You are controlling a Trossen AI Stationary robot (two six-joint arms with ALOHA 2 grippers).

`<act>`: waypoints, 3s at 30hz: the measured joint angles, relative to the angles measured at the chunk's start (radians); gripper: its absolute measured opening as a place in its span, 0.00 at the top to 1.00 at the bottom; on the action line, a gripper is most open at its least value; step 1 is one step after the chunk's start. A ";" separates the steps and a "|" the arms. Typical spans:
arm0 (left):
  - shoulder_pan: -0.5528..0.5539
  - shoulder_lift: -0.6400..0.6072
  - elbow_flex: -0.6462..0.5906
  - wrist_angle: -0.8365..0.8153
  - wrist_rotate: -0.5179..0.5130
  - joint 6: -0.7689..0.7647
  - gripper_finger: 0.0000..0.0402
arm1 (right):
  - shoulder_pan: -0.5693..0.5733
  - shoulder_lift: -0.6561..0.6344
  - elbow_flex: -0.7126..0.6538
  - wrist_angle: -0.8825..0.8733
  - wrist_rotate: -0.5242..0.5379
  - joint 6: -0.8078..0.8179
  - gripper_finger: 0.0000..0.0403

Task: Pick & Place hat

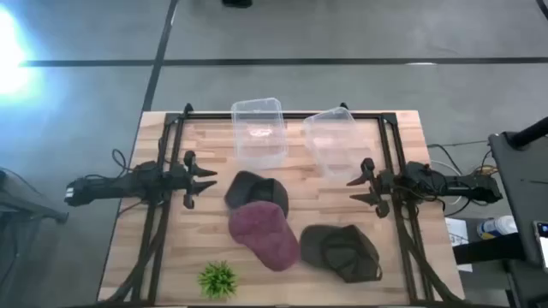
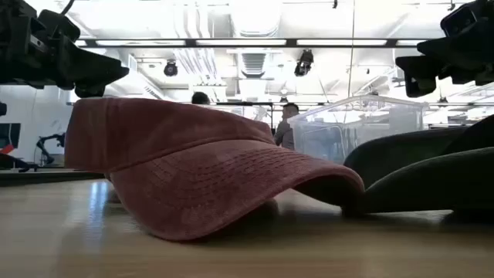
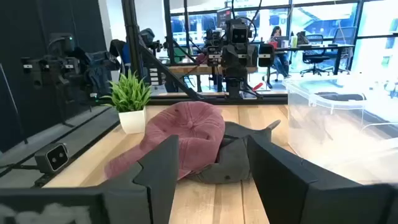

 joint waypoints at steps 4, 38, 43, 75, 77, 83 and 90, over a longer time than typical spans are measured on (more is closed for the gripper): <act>0.000 0.000 0.000 0.000 0.000 0.000 0.68 | 0.000 0.000 0.000 0.000 0.000 0.000 0.54; 0.000 0.000 0.000 0.000 0.000 0.000 0.68 | 0.000 0.000 0.000 0.000 0.000 0.001 0.54; 0.000 0.000 0.000 0.000 0.000 0.000 0.68 | 0.000 -0.002 0.004 0.026 0.003 0.251 0.54; 0.000 0.000 0.000 0.000 0.000 0.000 0.68 | 0.073 0.532 0.542 -0.486 0.025 0.842 0.64; 0.000 0.000 0.000 0.000 0.000 0.000 0.68 | 0.107 0.664 0.653 -0.699 0.026 0.788 0.64; 0.000 0.000 0.000 0.000 0.000 0.000 0.68 | 0.220 0.980 0.854 -0.924 0.068 0.700 0.58; 0.000 0.000 0.000 0.000 0.000 0.000 0.68 | 0.253 1.250 0.961 -0.925 0.100 0.575 0.39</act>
